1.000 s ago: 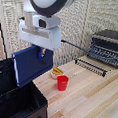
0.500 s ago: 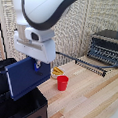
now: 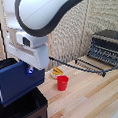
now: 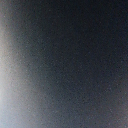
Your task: Please shift your gripper toward the book. Carefully hold the book with your gripper. Gently transport the book using your gripper to the caddy's front section. Safely let the book go into the caddy's front area.
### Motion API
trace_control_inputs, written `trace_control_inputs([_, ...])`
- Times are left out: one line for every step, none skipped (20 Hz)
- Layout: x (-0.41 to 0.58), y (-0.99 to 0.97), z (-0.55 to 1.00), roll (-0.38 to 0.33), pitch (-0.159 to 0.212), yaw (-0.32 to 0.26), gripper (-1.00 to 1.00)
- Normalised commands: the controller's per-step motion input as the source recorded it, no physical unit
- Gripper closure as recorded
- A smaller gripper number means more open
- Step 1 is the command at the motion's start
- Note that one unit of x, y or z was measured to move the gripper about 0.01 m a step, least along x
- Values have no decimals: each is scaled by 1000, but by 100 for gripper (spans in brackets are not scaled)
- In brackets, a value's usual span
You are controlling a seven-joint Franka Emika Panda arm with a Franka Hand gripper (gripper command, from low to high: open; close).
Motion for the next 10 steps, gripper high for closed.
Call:
trace_control_inputs([-11,734,414,-5,42,-63,100])
trace_control_inputs([-20,737,366,-4,56,-59,100])
trace_control_inputs([-3,757,286,-10,70,-59,100])
trace_control_inputs([0,771,206,-25,92,-58,100])
trace_control_inputs([17,783,109,-35,116,-56,100])
trace_control_inputs([71,789,66,-43,128,-51,100])
trace_control_inputs([149,766,20,-47,131,-49,100])
trace_control_inputs([197,729,0,-47,126,-52,100])
trace_control_inputs([291,660,0,-49,116,-55,100])
trace_control_inputs([343,597,0,-48,104,-60,100])
